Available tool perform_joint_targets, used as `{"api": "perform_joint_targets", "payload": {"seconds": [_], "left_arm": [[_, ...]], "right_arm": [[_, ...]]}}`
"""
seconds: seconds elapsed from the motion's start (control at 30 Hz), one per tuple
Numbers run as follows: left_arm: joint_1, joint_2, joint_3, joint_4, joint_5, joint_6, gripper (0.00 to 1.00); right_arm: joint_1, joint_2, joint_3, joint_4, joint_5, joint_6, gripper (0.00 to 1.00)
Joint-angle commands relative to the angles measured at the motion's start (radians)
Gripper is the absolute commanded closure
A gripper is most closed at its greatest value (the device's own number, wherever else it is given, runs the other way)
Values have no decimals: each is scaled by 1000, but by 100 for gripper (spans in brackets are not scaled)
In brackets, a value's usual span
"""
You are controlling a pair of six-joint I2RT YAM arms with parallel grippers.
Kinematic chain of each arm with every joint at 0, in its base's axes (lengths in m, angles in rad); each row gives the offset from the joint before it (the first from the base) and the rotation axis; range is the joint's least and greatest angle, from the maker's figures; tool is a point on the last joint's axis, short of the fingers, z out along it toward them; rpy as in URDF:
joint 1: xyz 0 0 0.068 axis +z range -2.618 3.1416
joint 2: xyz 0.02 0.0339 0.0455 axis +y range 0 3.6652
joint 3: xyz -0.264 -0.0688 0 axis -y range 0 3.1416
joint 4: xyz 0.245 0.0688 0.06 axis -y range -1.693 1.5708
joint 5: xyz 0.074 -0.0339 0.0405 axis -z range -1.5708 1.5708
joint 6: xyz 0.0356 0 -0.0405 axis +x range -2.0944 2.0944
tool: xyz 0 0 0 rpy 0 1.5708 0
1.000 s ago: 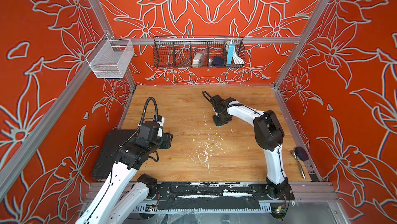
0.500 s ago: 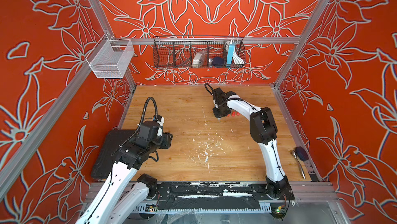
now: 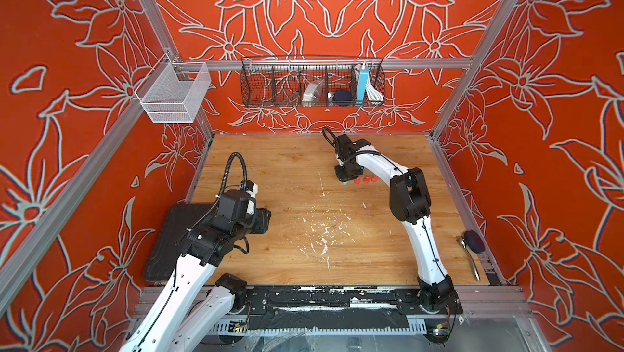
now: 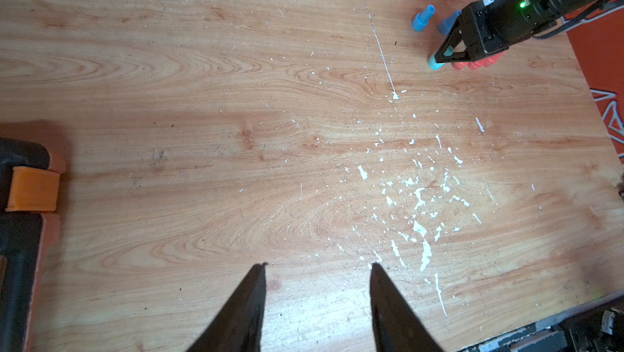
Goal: Close the stamp cap
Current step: Place the stamp at the center of the board.
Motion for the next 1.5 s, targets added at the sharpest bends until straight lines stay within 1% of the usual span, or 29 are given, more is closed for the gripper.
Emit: {"api": "perform_joint_targets", "payload": {"seconds": [0.0,0.23,0.87,1.03,1.13,1.23,1.47], "left_arm": [[6,-1,-5,13,3,15,50],[8,-1,-5,13,3,14,50],[10,-1,-5,13,3,13,50],[11,-1,-5,13,0,13,49],[11,-2,-5,13,-3,13,48],[11,-3,-5,13,-5,11,48],[12,-3,-6,13,-5,11,48]], "right_arm": [[-20,103,-9,-50,30,-18,91],[-31,133,32,-71,37,-22,91],[-32,127,29,-71,34,-22,91],[-32,115,37,-74,46,-20,85],[-32,110,55,-84,46,-20,76],[-33,105,74,-84,50,-22,70],[-32,59,77,-116,53,-21,63]]}}
